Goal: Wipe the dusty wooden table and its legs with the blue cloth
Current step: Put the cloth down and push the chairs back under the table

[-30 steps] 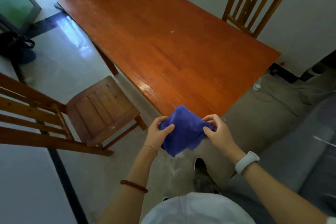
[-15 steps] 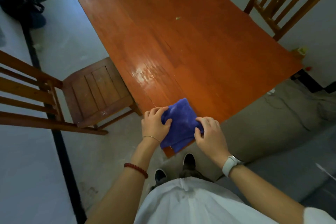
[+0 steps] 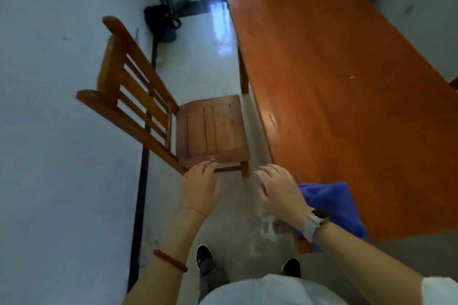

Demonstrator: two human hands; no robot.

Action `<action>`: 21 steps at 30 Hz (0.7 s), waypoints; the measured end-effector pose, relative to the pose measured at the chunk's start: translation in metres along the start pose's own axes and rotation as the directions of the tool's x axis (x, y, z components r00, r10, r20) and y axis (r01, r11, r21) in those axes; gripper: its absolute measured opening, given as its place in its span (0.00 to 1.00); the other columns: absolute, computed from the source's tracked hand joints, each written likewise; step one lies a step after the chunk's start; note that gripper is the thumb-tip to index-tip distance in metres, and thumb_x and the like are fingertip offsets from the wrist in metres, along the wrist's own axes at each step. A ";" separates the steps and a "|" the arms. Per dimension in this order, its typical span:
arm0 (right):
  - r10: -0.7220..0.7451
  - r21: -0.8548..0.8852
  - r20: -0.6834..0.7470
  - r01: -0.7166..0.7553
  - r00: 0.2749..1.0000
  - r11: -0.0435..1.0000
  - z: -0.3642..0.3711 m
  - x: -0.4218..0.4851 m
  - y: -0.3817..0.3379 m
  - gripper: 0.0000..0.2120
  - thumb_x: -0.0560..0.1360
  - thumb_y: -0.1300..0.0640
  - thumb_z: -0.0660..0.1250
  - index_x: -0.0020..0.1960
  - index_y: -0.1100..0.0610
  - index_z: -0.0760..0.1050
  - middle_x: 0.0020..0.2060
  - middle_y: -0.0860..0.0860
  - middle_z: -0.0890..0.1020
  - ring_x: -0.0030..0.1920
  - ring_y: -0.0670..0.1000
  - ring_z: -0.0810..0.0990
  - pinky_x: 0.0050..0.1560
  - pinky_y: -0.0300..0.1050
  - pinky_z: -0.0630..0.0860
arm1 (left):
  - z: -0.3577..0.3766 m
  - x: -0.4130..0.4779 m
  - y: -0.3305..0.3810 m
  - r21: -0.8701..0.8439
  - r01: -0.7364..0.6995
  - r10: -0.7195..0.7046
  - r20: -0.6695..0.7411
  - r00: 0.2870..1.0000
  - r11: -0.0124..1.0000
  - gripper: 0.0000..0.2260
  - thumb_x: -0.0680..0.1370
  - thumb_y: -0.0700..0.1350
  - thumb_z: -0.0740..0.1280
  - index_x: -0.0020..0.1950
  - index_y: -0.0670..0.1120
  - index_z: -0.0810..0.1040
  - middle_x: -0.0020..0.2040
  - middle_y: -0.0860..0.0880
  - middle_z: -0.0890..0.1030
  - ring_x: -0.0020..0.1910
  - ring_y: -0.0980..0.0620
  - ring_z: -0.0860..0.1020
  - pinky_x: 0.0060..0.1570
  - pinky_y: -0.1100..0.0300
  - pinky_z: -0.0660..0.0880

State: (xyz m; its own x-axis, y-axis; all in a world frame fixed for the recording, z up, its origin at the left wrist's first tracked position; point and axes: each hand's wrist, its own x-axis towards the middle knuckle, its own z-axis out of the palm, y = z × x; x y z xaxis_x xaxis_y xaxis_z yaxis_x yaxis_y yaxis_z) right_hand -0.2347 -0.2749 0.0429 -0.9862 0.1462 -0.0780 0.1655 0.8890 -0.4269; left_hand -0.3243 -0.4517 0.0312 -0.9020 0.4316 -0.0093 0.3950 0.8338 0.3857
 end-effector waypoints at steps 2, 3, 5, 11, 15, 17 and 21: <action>-0.055 -0.002 0.031 0.055 0.998 0.999 0.015 0.026 -0.036 0.14 0.67 0.59 0.63 0.51 0.59 0.79 0.47 0.55 0.82 0.51 0.59 0.80 0.52 0.56 0.77 | -0.025 -0.003 -0.045 -0.032 0.053 -0.055 -0.062 0.997 0.998 0.15 0.71 0.41 0.66 0.57 0.42 0.78 0.53 0.42 0.80 0.50 0.41 0.79 0.49 0.45 0.77; -0.076 0.000 0.039 0.076 0.996 0.997 0.024 0.040 -0.056 0.14 0.68 0.59 0.63 0.52 0.59 0.79 0.48 0.55 0.82 0.52 0.59 0.80 0.54 0.56 0.76 | -0.038 -0.003 -0.069 -0.043 0.073 -0.077 -0.089 0.993 0.996 0.14 0.70 0.41 0.66 0.55 0.41 0.78 0.50 0.41 0.81 0.46 0.40 0.80 0.45 0.47 0.78; -0.114 0.007 0.040 0.113 0.993 0.994 0.041 0.070 -0.099 0.15 0.69 0.58 0.62 0.54 0.58 0.78 0.51 0.55 0.81 0.55 0.59 0.78 0.56 0.56 0.75 | -0.067 -0.002 -0.116 -0.045 0.116 -0.120 -0.120 0.985 0.992 0.14 0.70 0.44 0.64 0.52 0.40 0.79 0.46 0.40 0.82 0.41 0.41 0.80 0.41 0.50 0.78; -0.194 0.106 -0.069 0.201 0.978 0.974 0.058 0.165 -0.236 0.15 0.77 0.57 0.58 0.63 0.55 0.72 0.59 0.51 0.77 0.60 0.51 0.72 0.61 0.46 0.71 | -0.162 0.029 -0.231 -0.113 0.104 -0.132 -0.274 0.953 0.988 0.20 0.73 0.50 0.56 0.56 0.41 0.78 0.50 0.41 0.80 0.48 0.42 0.79 0.51 0.55 0.75; -0.145 0.232 -0.202 0.191 0.969 0.954 0.054 0.228 -0.295 0.14 0.78 0.57 0.58 0.61 0.56 0.73 0.56 0.52 0.78 0.57 0.50 0.75 0.57 0.43 0.73 | -0.214 0.069 -0.273 -0.105 0.018 -0.052 -0.336 0.941 0.994 0.19 0.74 0.50 0.57 0.57 0.40 0.77 0.51 0.42 0.80 0.50 0.44 0.78 0.53 0.59 0.71; -0.109 0.289 -0.245 0.179 0.964 0.940 0.049 0.262 -0.312 0.13 0.78 0.56 0.57 0.61 0.57 0.72 0.55 0.52 0.78 0.55 0.50 0.76 0.55 0.42 0.74 | -0.232 0.098 -0.290 -0.087 -0.033 0.001 -0.338 0.941 0.996 0.18 0.75 0.49 0.59 0.57 0.40 0.77 0.51 0.41 0.80 0.50 0.44 0.78 0.53 0.60 0.70; -0.027 0.305 -0.239 0.102 0.971 0.947 0.034 0.331 -0.330 0.15 0.79 0.54 0.56 0.65 0.56 0.68 0.59 0.52 0.75 0.56 0.50 0.75 0.57 0.41 0.72 | -0.257 0.173 -0.313 -0.087 -0.117 0.083 -0.328 0.941 0.989 0.19 0.74 0.50 0.57 0.58 0.40 0.76 0.53 0.41 0.79 0.52 0.44 0.77 0.54 0.61 0.69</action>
State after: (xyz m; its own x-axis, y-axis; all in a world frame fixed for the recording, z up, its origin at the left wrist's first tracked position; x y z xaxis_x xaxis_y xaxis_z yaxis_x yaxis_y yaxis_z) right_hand -0.6153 -0.5349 0.1272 -0.9634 0.2214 0.1514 0.0585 0.7242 -0.6871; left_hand -0.6488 -0.7269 0.1459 -0.8733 0.3623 0.3258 0.4814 0.7445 0.4626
